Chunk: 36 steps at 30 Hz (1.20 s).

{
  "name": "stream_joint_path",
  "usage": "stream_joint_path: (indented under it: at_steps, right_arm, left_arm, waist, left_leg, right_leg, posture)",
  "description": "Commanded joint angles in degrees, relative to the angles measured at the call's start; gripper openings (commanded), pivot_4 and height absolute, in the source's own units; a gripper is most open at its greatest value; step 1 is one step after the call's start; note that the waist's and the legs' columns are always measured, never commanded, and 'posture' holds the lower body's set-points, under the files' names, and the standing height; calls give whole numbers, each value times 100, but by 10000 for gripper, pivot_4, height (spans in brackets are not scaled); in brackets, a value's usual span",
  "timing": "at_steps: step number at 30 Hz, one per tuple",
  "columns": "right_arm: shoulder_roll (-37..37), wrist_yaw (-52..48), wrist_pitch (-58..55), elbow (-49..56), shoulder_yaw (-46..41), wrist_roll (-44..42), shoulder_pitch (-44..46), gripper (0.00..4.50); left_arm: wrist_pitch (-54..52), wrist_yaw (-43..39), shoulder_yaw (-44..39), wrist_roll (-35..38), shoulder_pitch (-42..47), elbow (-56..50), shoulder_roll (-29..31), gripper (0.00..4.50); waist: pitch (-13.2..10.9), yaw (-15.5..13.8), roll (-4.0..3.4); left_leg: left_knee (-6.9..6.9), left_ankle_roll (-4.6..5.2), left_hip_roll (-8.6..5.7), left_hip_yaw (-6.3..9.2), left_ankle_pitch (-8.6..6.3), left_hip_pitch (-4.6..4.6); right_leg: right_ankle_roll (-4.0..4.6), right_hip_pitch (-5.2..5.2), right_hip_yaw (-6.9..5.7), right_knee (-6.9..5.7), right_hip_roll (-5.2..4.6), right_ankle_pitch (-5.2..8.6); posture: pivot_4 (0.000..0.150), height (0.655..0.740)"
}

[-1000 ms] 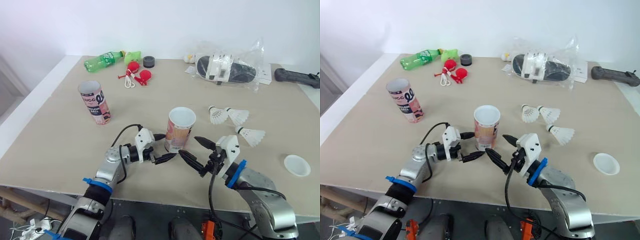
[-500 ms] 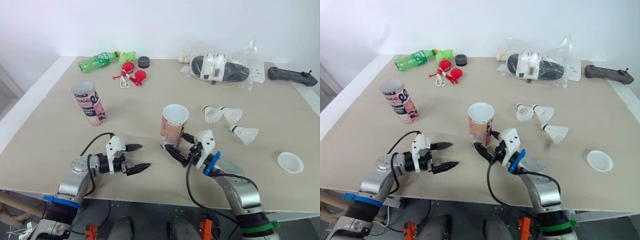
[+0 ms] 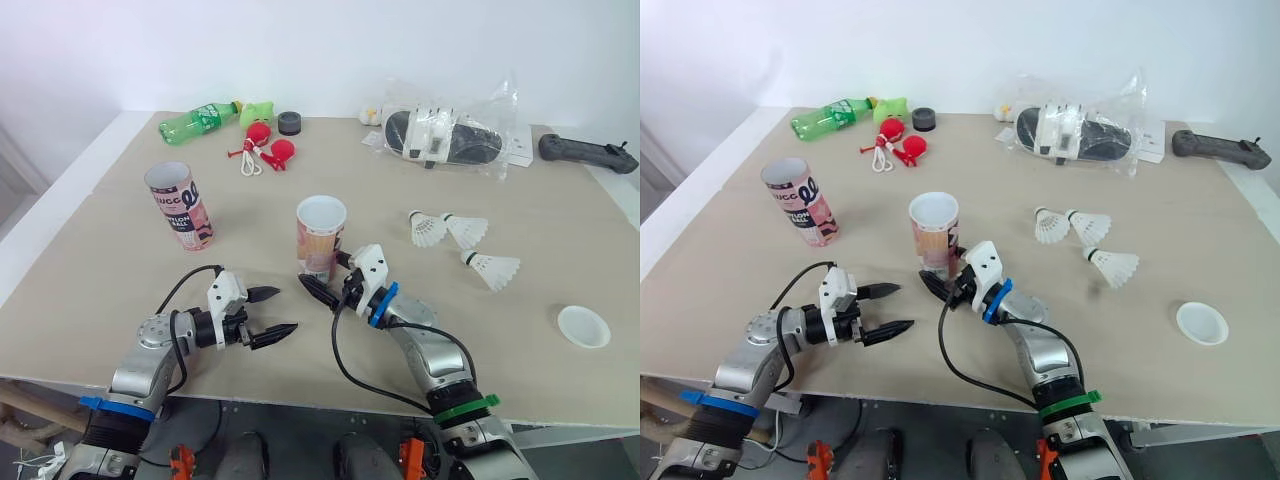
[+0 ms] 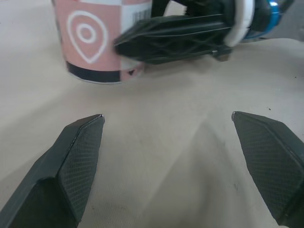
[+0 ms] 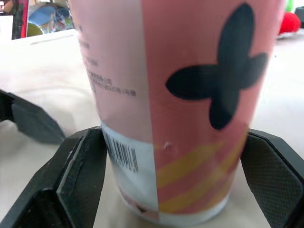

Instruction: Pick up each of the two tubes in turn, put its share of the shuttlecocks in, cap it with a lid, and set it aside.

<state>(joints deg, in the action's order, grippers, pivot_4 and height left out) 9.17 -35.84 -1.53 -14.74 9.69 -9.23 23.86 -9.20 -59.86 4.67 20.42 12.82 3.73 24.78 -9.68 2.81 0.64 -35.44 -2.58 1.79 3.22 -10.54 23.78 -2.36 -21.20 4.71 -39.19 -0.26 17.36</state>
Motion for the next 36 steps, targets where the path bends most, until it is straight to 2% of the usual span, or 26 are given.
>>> stream_joint_path:
  at_steps: [1, 17, 18, 19, 20, 22, 25, 31, 34, 36]
  right_arm:
    - [-127, 103, 289, -270, 23, 163, 261, 45000]
    - [-579, 140, 494, -932, -138, 137, 676, 45000]
    - [-584, 134, 512, -945, -134, 142, 675, 39354]
    - [-587, 127, 524, -955, -136, 143, 676, 38748]
    - [-590, 121, 534, -956, -138, 141, 671, 34156]
    - [-588, 75, 523, -926, -141, 108, 644, 31348]
    - [-576, 55, 488, -782, -173, 48, 591, 31084]
    - [-427, 252, 66, 449, -445, -277, 331, 31084]
    - [-225, 723, -364, 1538, -957, -538, 120, 31084]
    - [-14, 1248, -690, 2284, -1592, -711, -63, 31084]
  left_arm:
    - [-12, 53, -56, 41, -7, -111, 17, 44259]
    - [-4, 174, -6, 19, -39, -180, -42, 44259]
    - [6, 181, -5, 14, -37, -178, -49, 45000]
    - [11, 186, -3, 11, -33, -175, -54, 45000]
    - [16, 193, -2, 9, -30, -174, -57, 45000]
    - [4, 201, 5, 14, -27, -176, -59, 45000]
    - [-10, 215, 4, 25, -15, -201, -67, 45000]
    - [-253, 375, -42, 172, 249, -430, -205, 45000]
    - [-513, 590, -81, 333, 598, -641, -413, 45000]
    - [-665, 784, -29, 393, 953, -711, -663, 45000]
  waist:
    - [0, -1, 0]
    - [0, 2, 0]
    - [0, 2, 0]
    - [0, 2, 0]
    - [0, 1, 0]
    - [0, 1, 0]
    - [0, 1, 0]
    - [-4, -6, -1]
    - [-13, -55, 7]
    - [-14, -73, 10]
  left_leg:
    - [0, 0, 0, 0, 0, 1]
    - [0, -5, 1, 1, 3, 0]
    - [0, -5, 1, 2, 3, 0]
    - [0, -5, 1, 2, 3, 0]
    - [0, -5, 1, 2, 3, 0]
    - [0, -5, 1, 1, 3, 1]
    - [0, -5, 1, 2, 3, 0]
    - [0, -6, 1, 5, 4, 15]
    - [-4, -16, -2, 18, 9, 45]
    - [-6, -22, -10, 21, 13, 51]
  right_leg:
    - [0, -1, 0, 0, 0, 0]
    - [5, -1, -1, 0, 1, -3]
    - [5, -1, -1, 0, 1, -3]
    - [5, -1, -1, 0, 1, -3]
    - [4, -1, -1, 0, 1, -3]
    - [4, -1, 0, 0, 0, -3]
    - [4, -1, -1, 0, 0, -3]
    - [4, -11, -4, 0, 0, -3]
    - [2, -27, -19, 0, -6, -2]
    - [-4, -27, -24, 1, -17, -1]
  posture:
    - [1500, 7400]
    - [1500, 7400]
    - [1500, 7400]
    - [1500, 7400]
    - [1500, 7400]
    - [1500, 7400]
    - [1500, 7400]
    - [1500, 7400]
    - [1500, 7400]
    - [1500, 7400]
